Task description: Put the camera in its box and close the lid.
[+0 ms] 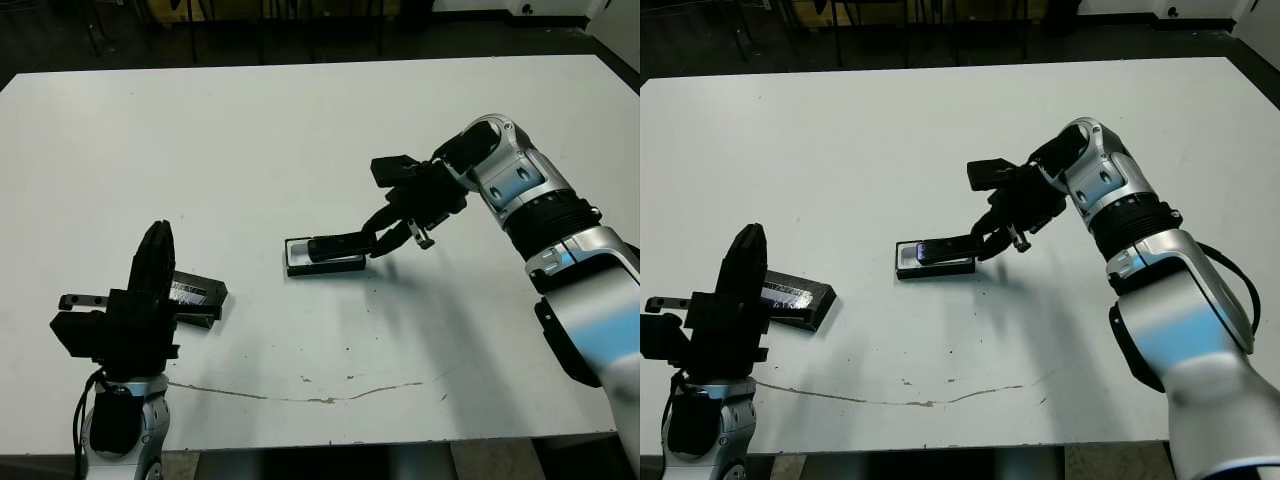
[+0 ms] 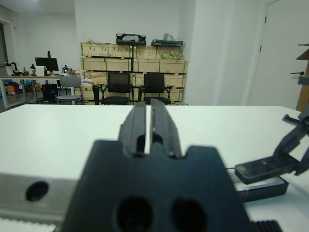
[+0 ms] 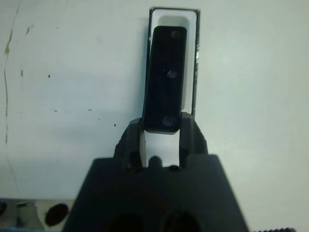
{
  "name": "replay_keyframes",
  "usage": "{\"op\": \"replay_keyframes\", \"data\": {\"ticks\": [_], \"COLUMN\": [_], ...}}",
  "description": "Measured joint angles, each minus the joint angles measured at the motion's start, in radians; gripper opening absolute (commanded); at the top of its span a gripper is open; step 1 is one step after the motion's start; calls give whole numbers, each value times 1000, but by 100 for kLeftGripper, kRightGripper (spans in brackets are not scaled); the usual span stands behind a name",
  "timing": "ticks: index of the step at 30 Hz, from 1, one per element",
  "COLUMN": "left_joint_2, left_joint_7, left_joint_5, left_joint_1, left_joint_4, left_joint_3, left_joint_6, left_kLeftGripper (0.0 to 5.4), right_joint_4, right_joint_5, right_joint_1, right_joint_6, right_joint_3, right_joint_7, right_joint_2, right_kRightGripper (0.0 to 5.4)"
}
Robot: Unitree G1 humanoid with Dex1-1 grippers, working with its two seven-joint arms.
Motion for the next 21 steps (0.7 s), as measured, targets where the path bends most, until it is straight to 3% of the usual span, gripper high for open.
{"op": "replay_keyframes", "data": {"ticks": [8, 21], "left_joint_2": [0, 0], "left_joint_7": [0, -2], "left_joint_5": [-2, -5], "left_joint_1": [2, 2], "left_joint_4": [0, 0], "left_joint_3": [-6, -7], "left_joint_6": [-1, -1], "left_kLeftGripper": [0, 0], "right_joint_4": [4, 48], "right_joint_5": [77, 43], "right_joint_1": [4, -3], "right_joint_6": [-12, -33], "right_joint_3": [-85, -80], "right_joint_7": [-5, -17], "right_joint_2": [3, 5], "right_kRightGripper": [38, 38]}}
